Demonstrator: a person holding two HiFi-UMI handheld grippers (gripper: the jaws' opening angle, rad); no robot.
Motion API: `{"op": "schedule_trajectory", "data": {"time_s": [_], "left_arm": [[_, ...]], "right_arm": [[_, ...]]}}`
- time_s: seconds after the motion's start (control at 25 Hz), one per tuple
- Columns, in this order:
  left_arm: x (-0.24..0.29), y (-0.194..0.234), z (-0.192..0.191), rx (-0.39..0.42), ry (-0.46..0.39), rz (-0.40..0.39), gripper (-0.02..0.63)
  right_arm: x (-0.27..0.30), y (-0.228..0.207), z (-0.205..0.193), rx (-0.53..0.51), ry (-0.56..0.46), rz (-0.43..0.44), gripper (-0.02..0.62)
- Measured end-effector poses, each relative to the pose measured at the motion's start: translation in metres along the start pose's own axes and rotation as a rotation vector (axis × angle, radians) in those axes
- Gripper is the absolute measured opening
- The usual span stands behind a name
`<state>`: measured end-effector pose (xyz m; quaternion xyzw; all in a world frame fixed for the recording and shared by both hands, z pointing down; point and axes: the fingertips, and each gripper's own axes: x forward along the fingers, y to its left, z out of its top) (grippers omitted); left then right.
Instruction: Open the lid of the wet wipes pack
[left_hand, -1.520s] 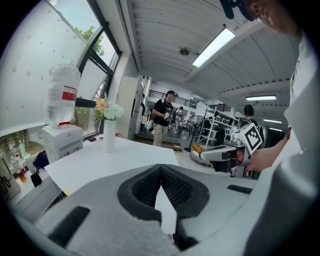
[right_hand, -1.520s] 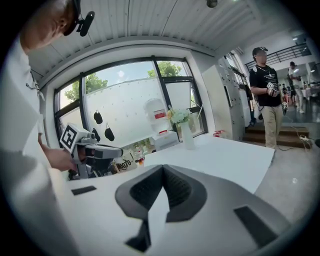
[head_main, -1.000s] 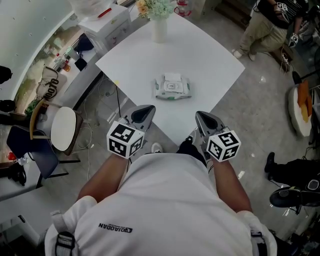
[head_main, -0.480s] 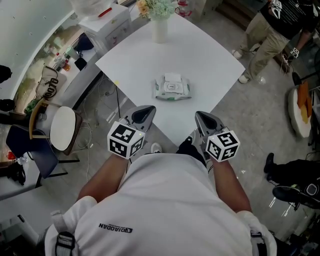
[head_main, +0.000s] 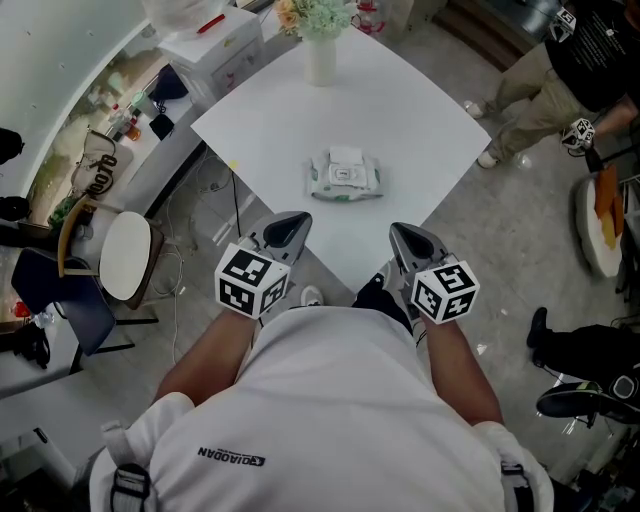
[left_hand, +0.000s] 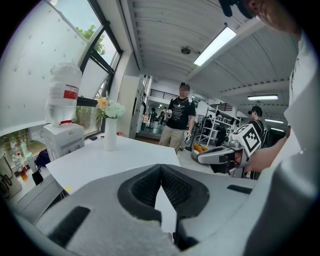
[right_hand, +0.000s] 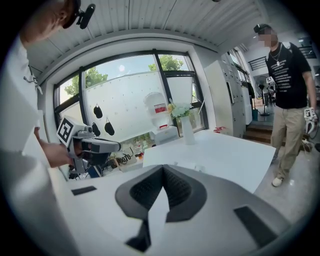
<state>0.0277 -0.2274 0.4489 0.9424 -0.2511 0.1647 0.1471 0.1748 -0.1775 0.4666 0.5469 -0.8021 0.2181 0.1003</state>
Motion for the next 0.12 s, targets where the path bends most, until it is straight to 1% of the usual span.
{"op": "schedule_trajectory", "data": {"time_s": [0.12], "left_arm": [[0.0001,0.0001,0.0011,0.000,-0.001,0.001,0.005]], "right_arm": [[0.0004,0.0000,-0.0005,-0.001,0.006,0.003,0.005]]}}
